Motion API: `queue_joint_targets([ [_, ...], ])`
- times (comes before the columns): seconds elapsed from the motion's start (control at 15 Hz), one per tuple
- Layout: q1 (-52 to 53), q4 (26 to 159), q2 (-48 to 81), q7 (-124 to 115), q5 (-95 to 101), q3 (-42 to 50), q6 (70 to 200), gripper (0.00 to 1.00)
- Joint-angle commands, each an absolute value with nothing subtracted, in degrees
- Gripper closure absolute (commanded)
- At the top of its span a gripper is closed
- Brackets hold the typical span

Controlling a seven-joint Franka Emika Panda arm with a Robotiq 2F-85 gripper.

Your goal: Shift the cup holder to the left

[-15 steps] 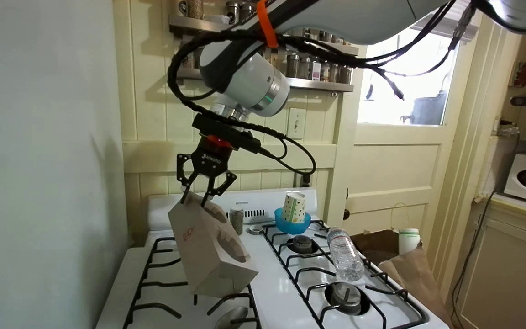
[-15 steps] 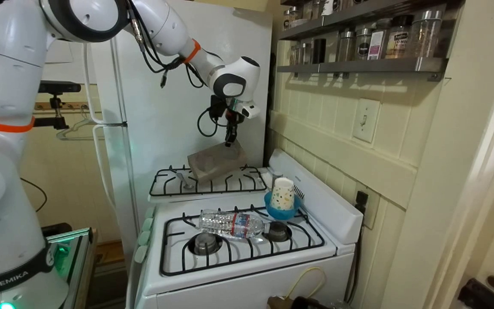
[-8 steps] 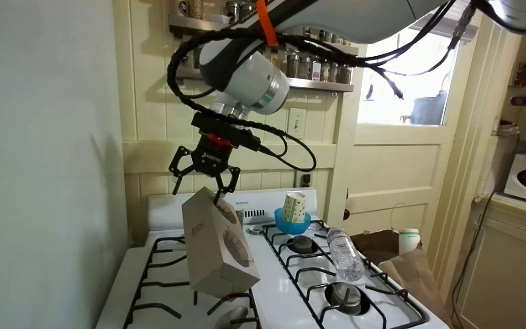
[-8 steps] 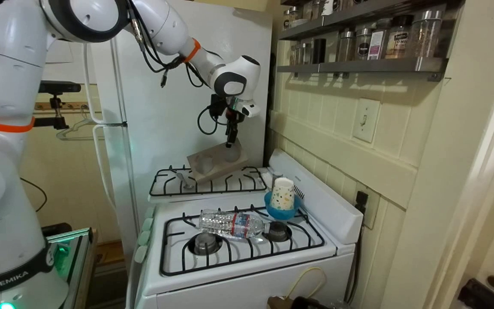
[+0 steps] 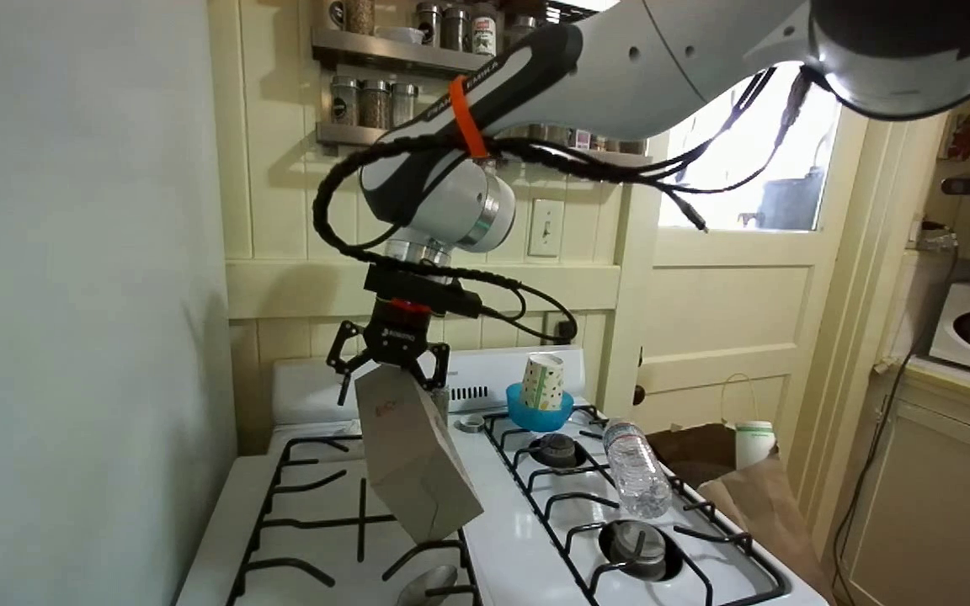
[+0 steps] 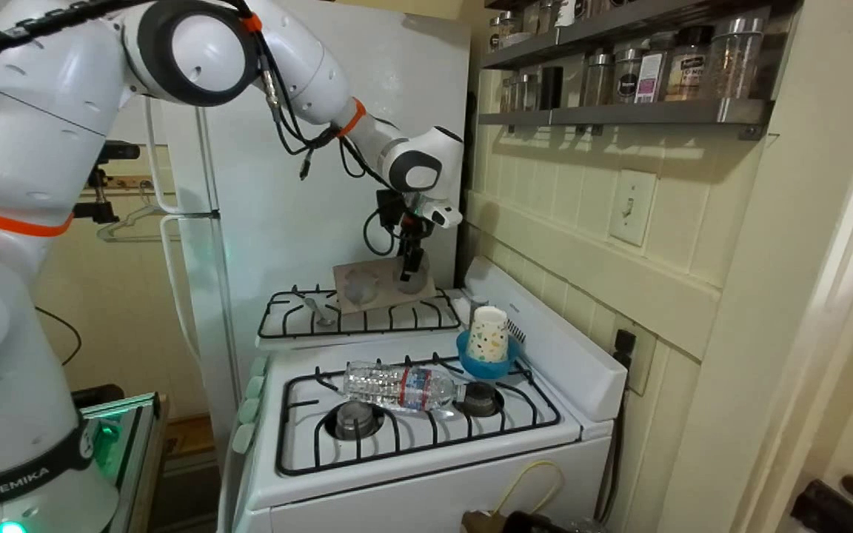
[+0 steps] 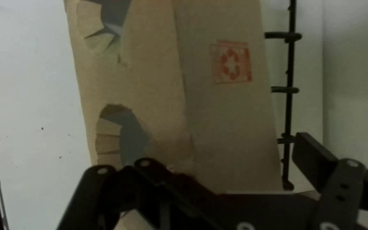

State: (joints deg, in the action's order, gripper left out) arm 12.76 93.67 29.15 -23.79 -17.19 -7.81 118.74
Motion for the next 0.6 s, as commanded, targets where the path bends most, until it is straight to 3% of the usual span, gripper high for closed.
queue_joint_targets([
  [0.0,13.5,85.4,35.2,-22.9,-12.9,-6.8,111.5,0.00],
  [0.53,15.9,66.9,38.9,-25.1,-7.4,-6.1,85.3,0.00],
])
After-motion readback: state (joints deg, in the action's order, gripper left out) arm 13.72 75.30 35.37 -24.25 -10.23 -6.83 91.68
